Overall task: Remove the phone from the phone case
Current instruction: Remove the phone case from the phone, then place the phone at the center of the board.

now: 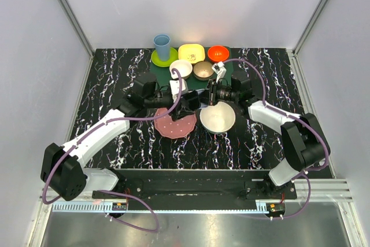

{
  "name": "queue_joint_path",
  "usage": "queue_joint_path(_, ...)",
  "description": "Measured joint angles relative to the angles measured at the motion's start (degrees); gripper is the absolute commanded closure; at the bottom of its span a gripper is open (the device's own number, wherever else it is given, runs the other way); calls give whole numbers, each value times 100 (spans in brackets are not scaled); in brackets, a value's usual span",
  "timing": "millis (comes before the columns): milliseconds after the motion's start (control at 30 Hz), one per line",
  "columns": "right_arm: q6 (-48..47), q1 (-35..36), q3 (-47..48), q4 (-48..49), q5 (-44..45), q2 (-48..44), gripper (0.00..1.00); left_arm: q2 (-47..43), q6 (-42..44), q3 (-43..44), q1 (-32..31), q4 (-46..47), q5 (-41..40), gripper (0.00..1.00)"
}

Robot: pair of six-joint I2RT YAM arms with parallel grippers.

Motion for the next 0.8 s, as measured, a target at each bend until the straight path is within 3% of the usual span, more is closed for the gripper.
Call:
queue_joint_path(233, -190, -9, 22, -238, 420, -55, 100, -2, 605, 0, 0, -507, 85, 100)
queue_joint_path(500, -297, -190, 22, -306, 697, -319, 100, -166, 1899, 2, 83, -1445, -590, 100)
queue_joint_path(800, -339, -356, 22, -321, 846, -492, 100, -258, 3300, 50, 1040, -2341, -1215, 100)
